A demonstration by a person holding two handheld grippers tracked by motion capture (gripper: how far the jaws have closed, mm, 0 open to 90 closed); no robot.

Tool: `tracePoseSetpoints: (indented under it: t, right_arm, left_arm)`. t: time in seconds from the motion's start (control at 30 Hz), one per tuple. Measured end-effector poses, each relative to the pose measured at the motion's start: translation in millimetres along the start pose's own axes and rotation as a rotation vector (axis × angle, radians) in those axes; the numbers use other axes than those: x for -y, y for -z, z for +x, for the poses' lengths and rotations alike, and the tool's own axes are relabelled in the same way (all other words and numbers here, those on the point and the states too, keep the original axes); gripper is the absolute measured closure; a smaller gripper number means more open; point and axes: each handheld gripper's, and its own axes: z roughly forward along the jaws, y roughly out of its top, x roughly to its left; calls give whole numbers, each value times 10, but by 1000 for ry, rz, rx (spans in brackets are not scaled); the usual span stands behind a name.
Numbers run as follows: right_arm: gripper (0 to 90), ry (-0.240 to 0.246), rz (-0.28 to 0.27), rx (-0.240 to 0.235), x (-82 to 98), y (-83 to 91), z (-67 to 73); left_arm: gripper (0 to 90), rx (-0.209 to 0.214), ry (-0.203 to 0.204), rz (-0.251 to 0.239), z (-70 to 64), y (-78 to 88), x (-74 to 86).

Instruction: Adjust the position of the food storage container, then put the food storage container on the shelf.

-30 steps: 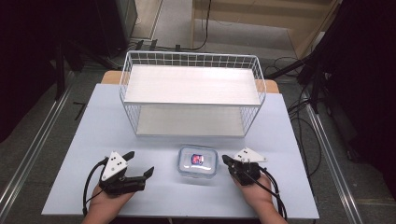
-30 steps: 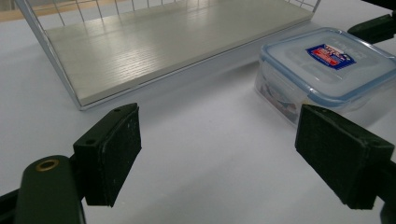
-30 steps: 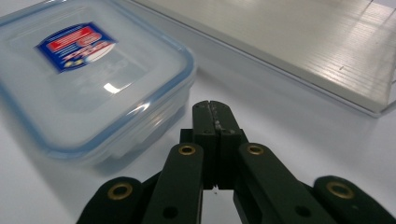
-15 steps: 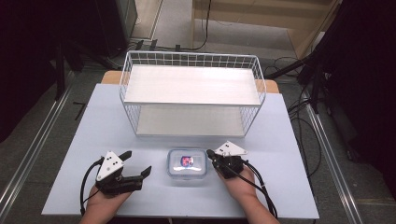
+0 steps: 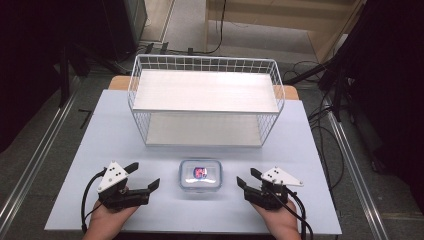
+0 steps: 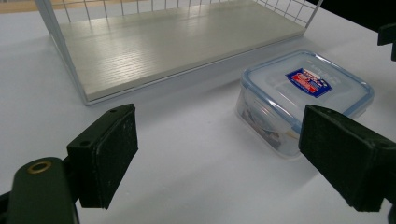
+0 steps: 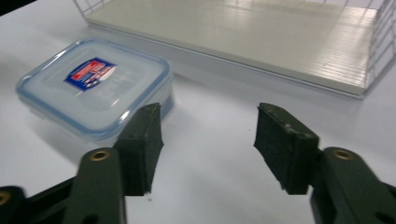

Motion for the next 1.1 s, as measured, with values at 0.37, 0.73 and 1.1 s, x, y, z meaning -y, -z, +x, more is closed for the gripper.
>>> tracePoseSetpoints:
  t: [0.37,0.73,1.1]
  right_arm:
    - [350,-50,-4,-49,-93,-192,66]
    - [358,-62,13,-115,-177,-379,194]
    - [364,-113,86,-166,-155,-610,264]
  left_arm:
    - [116,60,78,32,-29,-203,-58]
    - [136,139,92,68,-206,-539,-101]
    - [151,222,193,142,-205,-762,-67]
